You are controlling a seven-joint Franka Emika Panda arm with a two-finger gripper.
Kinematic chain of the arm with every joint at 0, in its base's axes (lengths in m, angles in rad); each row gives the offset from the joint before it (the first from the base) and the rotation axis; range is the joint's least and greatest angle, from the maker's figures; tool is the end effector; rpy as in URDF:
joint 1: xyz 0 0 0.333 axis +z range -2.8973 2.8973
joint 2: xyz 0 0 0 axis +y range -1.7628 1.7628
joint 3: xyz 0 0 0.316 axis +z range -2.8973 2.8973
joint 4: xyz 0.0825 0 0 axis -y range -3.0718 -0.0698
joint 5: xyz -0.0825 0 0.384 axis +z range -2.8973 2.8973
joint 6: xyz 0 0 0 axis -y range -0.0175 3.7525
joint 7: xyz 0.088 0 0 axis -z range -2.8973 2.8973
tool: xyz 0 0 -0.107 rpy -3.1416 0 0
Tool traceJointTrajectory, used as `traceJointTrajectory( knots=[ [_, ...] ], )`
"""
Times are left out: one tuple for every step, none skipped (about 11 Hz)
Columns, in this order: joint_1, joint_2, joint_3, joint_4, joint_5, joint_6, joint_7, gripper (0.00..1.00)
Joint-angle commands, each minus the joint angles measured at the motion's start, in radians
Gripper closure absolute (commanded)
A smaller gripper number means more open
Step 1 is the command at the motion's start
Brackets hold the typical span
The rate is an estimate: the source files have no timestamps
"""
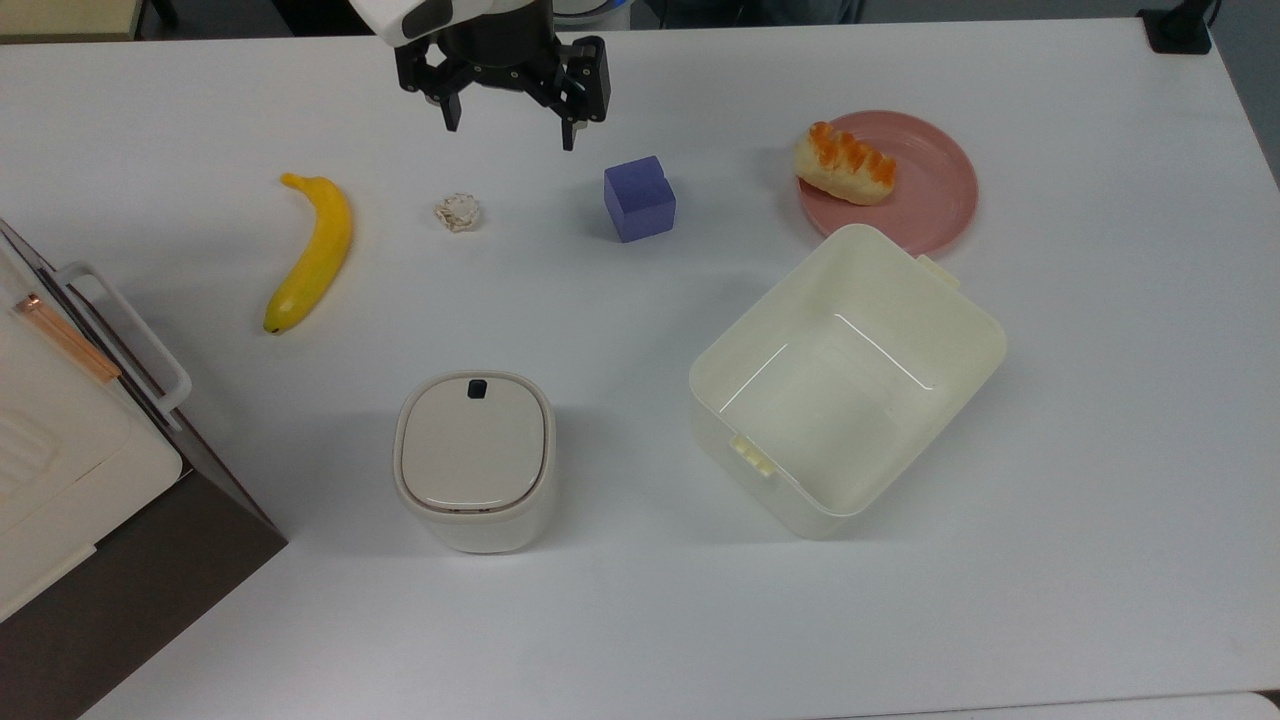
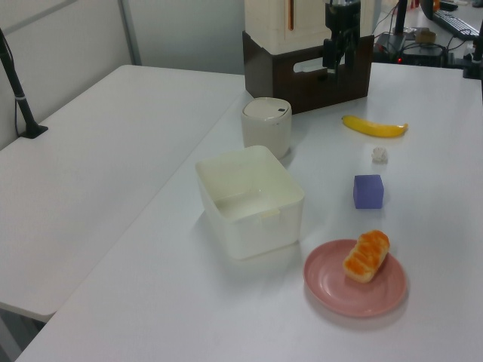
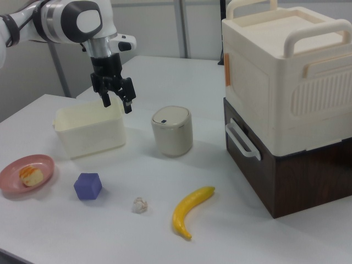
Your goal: Put the bread on the table
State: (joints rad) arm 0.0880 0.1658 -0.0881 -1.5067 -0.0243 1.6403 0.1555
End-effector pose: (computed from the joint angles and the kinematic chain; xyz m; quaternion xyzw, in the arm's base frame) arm 0.6083 0.0016 0.5648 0.9968 -0.0762 -0.0142 0.0205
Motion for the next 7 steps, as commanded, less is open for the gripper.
traceJointTrajectory(
  knots=[
    [0.018, -0.039, -0.021, -0.036, 0.015, -0.017, -0.051, 0.26],
    [0.018, -0.039, -0.021, -0.035, 0.017, -0.016, -0.051, 0.38],
    [0.021, -0.039, -0.021, -0.036, 0.018, -0.016, -0.051, 0.44],
    [0.022, -0.039, -0.021, -0.036, 0.018, -0.016, -0.051, 0.43],
    [0.022, -0.039, -0.021, -0.038, 0.018, -0.016, -0.051, 0.42],
    [0.025, -0.039, -0.018, -0.041, 0.018, -0.016, -0.059, 0.30],
    [0.030, -0.037, -0.007, -0.059, 0.017, -0.016, -0.086, 0.19]
  ],
)
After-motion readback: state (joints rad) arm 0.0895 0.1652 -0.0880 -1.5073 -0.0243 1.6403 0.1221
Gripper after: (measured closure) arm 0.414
